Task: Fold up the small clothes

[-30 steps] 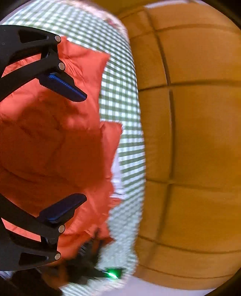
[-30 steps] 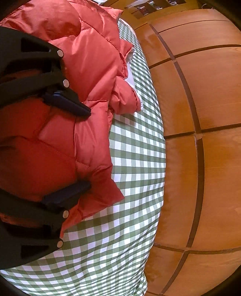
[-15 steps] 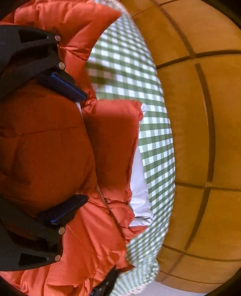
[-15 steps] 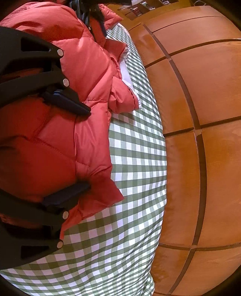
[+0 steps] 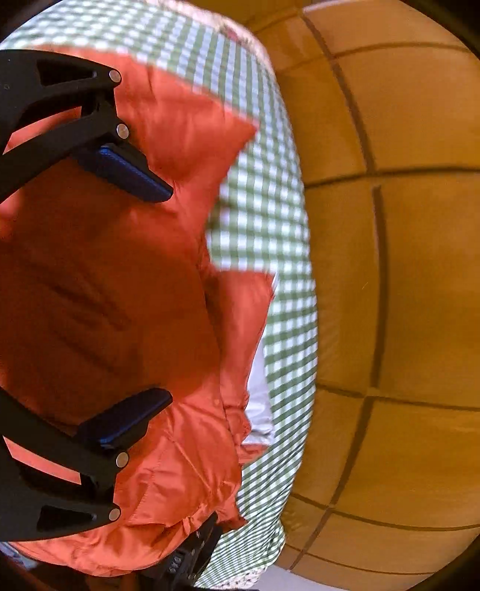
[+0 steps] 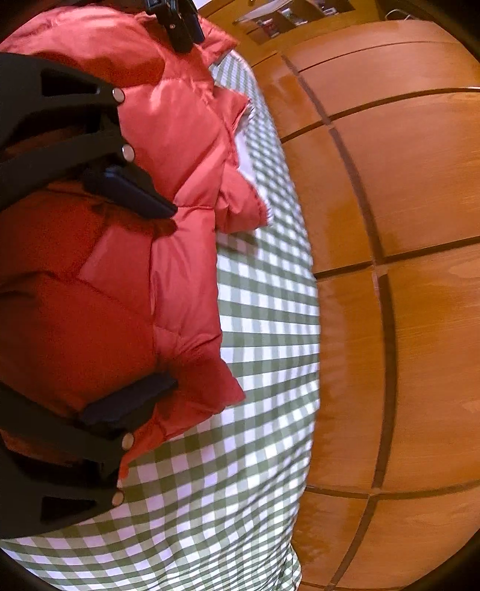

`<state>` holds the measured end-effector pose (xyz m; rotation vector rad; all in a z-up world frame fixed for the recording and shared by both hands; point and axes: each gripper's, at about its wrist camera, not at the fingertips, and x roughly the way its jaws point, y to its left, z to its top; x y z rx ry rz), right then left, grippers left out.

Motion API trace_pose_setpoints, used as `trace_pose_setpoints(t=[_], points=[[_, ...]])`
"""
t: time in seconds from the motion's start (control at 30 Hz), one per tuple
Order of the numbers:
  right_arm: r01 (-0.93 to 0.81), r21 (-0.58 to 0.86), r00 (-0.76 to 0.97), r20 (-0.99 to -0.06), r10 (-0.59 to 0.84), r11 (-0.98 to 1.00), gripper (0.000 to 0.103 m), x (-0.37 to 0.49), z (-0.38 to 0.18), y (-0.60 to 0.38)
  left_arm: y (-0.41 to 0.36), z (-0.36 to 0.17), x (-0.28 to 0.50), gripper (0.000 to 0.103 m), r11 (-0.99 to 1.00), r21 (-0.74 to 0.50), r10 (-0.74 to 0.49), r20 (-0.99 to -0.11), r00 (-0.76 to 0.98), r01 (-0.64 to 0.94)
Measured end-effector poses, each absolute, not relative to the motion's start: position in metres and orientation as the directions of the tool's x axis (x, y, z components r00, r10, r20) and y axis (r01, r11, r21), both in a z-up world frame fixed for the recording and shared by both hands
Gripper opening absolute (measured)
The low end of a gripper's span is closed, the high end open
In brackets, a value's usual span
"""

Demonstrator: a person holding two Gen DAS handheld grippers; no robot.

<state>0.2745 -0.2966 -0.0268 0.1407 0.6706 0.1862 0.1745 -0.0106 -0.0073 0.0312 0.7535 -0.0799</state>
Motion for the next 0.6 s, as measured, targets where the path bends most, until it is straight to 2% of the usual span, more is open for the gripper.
trace_pose_setpoints(t=[0.1,0.17,0.33,0.47,0.6], points=[[-0.085,0.117,0.785,-0.603,0.139,0.989,0.095,0.256,-0.014,-0.287,0.006,0.002,0.157,0.1,0.997,0.062,0.008,-0.653,0.757,0.042],[-0.13,0.073,0.788,-0.598,0.148,0.989,0.095,0.242,-0.005,-0.274,0.015,0.003,0.153,0.1,0.995,0.093,0.043,-0.638,0.769,0.021],[-0.156,-0.133,0.739,-0.673,0.026,0.979,0.091,0.261,-0.012,-0.238,0.029,-0.011,0.174,0.1,0.983,0.181,0.153,-0.665,0.731,-0.04],[-0.08,-0.063,0.697,-0.717,0.01,0.995,0.092,0.293,-0.031,-0.254,0.051,-0.027,0.202,0.1,0.983,0.156,0.181,-0.694,0.697,-0.099],[-0.049,0.032,0.705,-0.707,0.057,0.998,0.094,0.305,-0.045,-0.27,0.083,-0.045,0.222,0.1,0.992,-0.034,0.058,-0.745,0.664,-0.125]])
